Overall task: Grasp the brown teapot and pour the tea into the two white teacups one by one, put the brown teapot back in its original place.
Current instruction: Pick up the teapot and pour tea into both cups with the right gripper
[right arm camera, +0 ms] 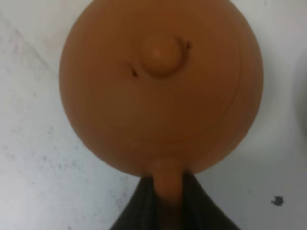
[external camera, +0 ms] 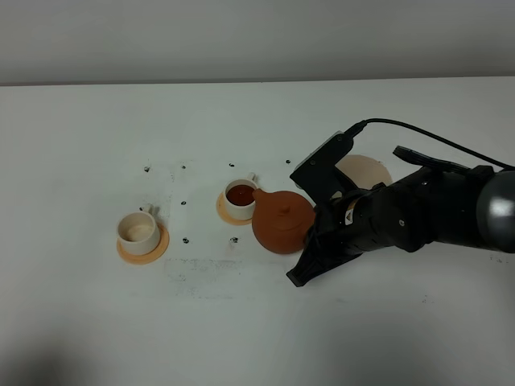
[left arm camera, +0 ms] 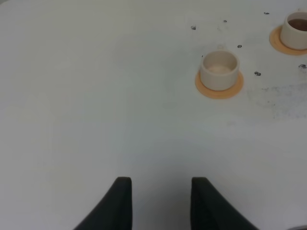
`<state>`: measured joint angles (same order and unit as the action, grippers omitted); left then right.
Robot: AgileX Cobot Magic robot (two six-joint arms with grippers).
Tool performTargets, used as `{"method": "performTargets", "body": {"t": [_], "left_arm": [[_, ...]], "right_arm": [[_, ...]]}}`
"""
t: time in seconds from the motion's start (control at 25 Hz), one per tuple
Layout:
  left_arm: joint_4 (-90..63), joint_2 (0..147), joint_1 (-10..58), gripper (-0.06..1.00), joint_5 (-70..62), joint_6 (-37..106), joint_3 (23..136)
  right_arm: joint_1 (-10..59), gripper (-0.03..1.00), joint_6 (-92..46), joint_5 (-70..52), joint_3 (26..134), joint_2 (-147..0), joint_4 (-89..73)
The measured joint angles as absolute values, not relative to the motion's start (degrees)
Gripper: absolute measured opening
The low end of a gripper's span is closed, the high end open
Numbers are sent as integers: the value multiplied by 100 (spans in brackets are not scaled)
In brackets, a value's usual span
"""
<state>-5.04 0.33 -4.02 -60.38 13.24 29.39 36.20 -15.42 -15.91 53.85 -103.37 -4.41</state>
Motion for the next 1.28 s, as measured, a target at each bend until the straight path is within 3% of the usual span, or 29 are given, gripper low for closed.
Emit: {"method": "performTargets", "body": {"t": [0.68,0.96,1.28], "left_arm": [[-504,33,-402,31,-6038,1324,2939],[-504,33,-402,31,-6038,1318,2939],[-504,33,-402,31,-6038,1318,2939]], "right_arm": [[3679,8,-1455,-1731,5463,-10094,-144],[4138,8,-1279,-2971,6623,-10012,775],[4736,8,-1205,-3584,7804,-10452,1812]]}}
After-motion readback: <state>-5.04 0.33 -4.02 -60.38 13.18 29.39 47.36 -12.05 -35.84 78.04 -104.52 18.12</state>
